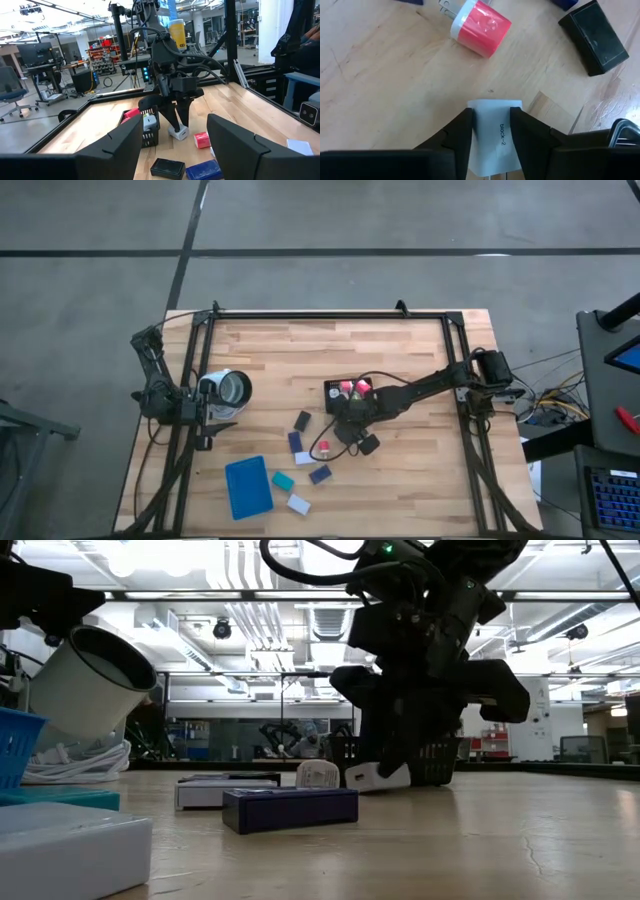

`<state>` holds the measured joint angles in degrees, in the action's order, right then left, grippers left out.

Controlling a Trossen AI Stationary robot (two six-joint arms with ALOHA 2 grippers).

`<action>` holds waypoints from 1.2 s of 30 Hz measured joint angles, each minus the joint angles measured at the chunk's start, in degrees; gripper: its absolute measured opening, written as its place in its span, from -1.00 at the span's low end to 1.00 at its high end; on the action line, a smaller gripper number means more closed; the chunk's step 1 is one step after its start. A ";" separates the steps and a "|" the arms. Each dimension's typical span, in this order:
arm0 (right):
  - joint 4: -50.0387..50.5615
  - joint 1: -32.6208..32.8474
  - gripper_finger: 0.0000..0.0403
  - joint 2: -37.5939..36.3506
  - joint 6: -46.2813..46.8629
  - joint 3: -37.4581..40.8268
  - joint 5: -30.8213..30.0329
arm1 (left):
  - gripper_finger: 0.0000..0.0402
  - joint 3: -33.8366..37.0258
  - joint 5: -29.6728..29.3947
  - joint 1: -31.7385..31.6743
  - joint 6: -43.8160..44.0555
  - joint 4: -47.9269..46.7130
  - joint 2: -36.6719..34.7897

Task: Pick & Place Office items
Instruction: Put the white charger adapter into the black bin

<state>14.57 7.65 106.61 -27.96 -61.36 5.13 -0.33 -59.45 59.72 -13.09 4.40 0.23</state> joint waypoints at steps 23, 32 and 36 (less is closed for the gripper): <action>0.01 -0.02 -0.51 0.00 15.28 0.02 7.61 | 0.12 0.01 -0.01 -0.02 0.01 0.00 0.00; 2.06 1.90 -0.52 -0.01 21.16 0.02 14.48 | 0.12 0.01 0.01 0.00 0.01 0.00 0.00; 2.08 4.39 -0.52 0.02 22.43 0.04 15.08 | 0.12 -0.01 -0.01 -0.02 0.00 0.00 0.00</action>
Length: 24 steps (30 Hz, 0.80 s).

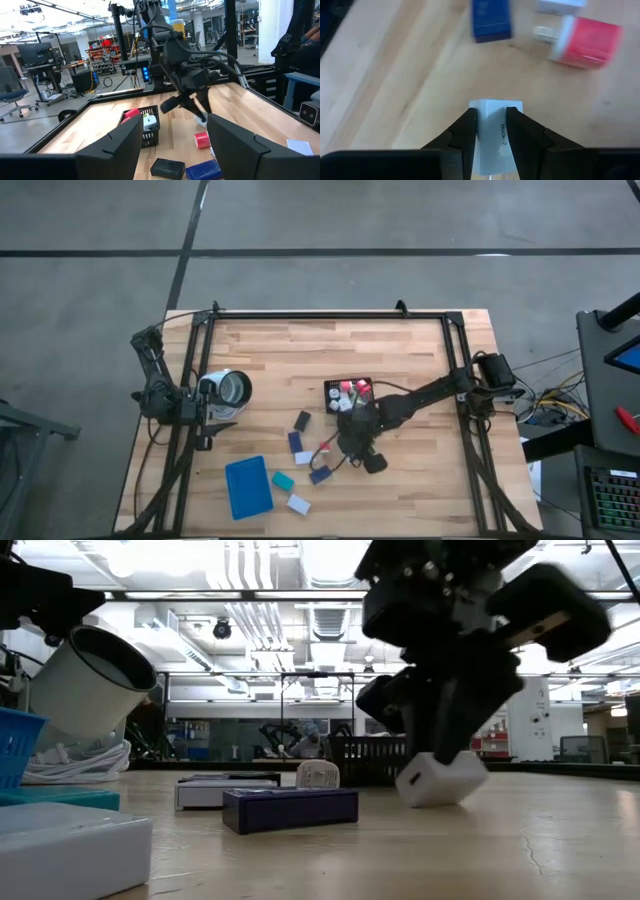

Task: Pick & Place Office items
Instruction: Put the white charger adapter into the black bin

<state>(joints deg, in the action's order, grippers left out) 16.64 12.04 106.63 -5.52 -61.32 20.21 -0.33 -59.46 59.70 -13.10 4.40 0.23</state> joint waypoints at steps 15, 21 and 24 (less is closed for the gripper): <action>-0.33 6.65 -0.52 -0.02 1.58 0.00 -3.99 | 0.12 0.02 0.02 0.00 0.01 0.00 0.00; -0.78 6.89 -0.44 0.00 5.99 0.00 -5.41 | 0.12 0.00 0.01 0.00 0.01 0.00 0.01; -0.79 7.30 -0.41 0.00 6.63 0.00 -5.76 | 0.12 0.00 0.00 0.02 0.01 0.00 0.00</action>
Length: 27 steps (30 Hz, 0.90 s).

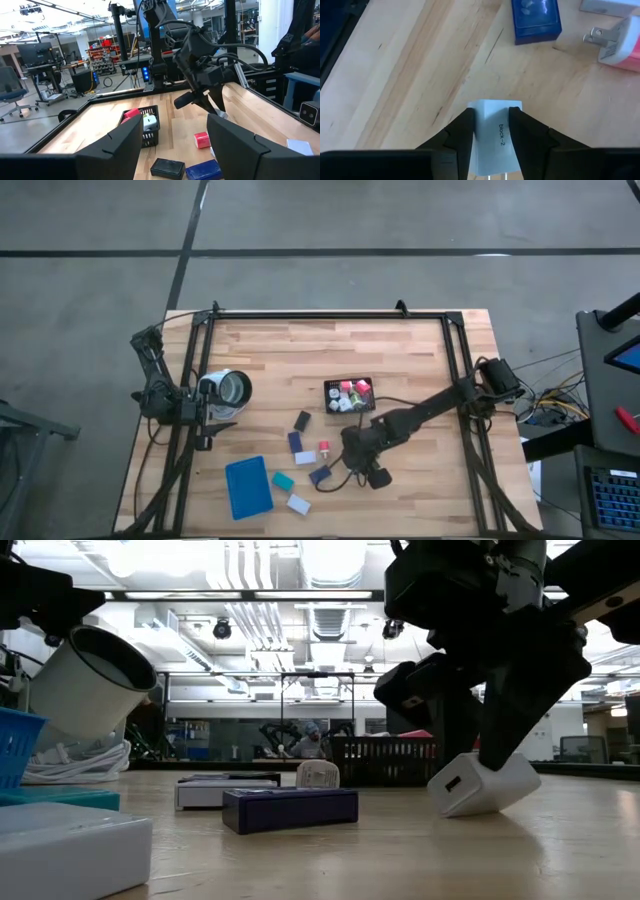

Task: Pick & Place Office items
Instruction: Put the white charger adapter into the black bin

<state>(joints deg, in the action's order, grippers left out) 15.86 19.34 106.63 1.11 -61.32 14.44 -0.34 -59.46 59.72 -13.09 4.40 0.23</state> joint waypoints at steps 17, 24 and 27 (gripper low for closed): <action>0.19 1.52 -0.14 0.13 4.97 0.10 -4.08 | 0.12 0.02 0.01 -0.01 0.00 0.00 0.00; 0.25 1.52 0.07 0.33 4.98 0.78 -4.40 | 0.12 0.00 0.02 0.00 -0.01 0.00 0.00; -0.08 1.54 0.14 0.33 4.95 1.45 -4.38 | 0.12 0.02 0.02 -0.01 -0.01 0.00 0.01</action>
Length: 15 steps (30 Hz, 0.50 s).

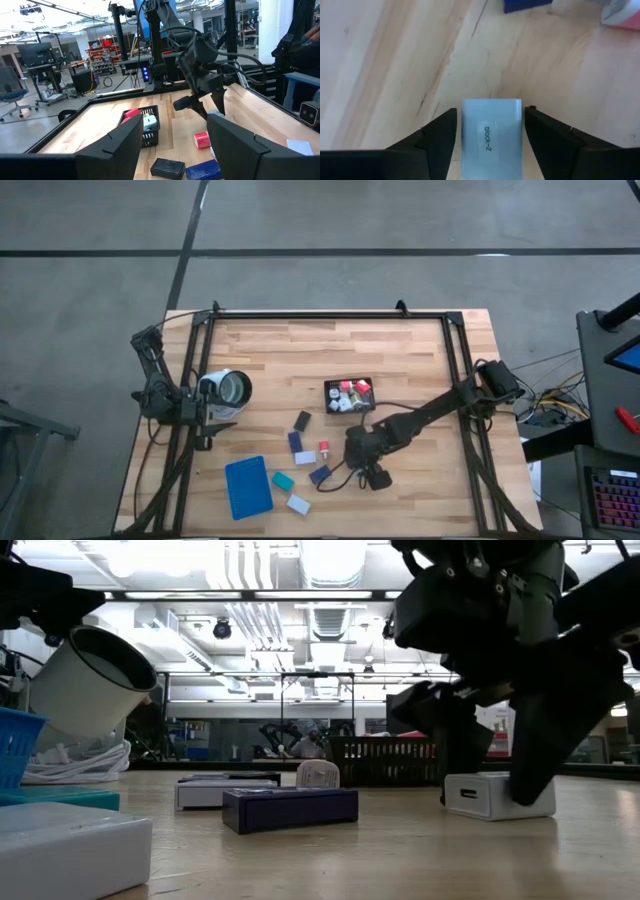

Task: Pick & Place Office items
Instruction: Put the white charger adapter into the black bin

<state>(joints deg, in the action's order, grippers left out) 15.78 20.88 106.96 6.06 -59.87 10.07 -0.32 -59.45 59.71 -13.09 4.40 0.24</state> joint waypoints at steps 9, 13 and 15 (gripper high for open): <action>-3.43 0.00 0.19 -0.20 -0.69 2.34 0.22 | 0.12 -0.01 0.00 0.01 0.01 0.00 0.01; -3.47 0.00 0.16 -0.20 -0.70 2.46 0.26 | 0.12 0.00 0.00 0.02 0.01 0.00 0.01; -3.46 0.00 0.15 -0.20 -0.70 2.46 0.31 | 0.12 -0.01 -0.01 0.01 0.01 0.00 0.01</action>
<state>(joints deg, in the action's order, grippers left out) 12.32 20.88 106.76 5.37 -57.41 10.37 -0.34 -59.45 59.72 -13.08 4.40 0.25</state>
